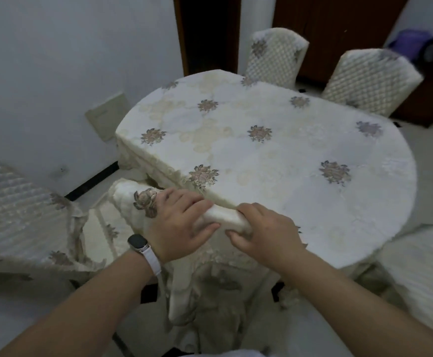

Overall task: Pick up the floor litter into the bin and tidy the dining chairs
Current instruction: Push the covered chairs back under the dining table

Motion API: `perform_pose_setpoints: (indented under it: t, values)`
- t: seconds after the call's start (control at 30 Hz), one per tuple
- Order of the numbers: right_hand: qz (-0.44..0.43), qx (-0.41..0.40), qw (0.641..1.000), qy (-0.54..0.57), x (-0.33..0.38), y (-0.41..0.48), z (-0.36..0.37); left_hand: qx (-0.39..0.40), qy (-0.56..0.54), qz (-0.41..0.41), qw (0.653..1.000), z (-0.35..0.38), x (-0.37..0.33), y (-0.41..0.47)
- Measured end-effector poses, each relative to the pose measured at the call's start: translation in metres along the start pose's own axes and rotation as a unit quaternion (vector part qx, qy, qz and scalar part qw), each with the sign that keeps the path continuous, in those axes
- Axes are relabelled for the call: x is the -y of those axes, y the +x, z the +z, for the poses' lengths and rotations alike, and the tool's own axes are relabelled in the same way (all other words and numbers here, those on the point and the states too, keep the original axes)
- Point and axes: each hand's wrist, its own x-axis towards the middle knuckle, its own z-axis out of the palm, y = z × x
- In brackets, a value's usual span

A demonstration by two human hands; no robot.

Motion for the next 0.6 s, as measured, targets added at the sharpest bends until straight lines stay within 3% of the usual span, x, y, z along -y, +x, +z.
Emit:
perform_pose_setpoints:
  t: [0.13, 0.23, 0.4, 0.6]
  values:
    - [0.029, -0.028, 0.998, -0.041, 0.004, 0.022, 0.009, 0.007, -0.065, 0.063, 0.996, 0.006, 0.043, 0.017]
    - [0.039, -0.05, 0.996, -0.066, 0.004, 0.031, 0.016, -0.002, -0.062, 0.063, 0.996, 0.01, 0.065, 0.025]
    - [0.048, -0.069, 0.993, -0.084, 0.001, 0.038, 0.018, -0.001, -0.053, 0.133, 0.99, 0.019, 0.091, 0.033]
    - [0.078, -0.066, 0.991, -0.09, -0.005, 0.044, 0.021, -0.021, -0.042, 0.034, 0.998, 0.032, 0.126, 0.016]
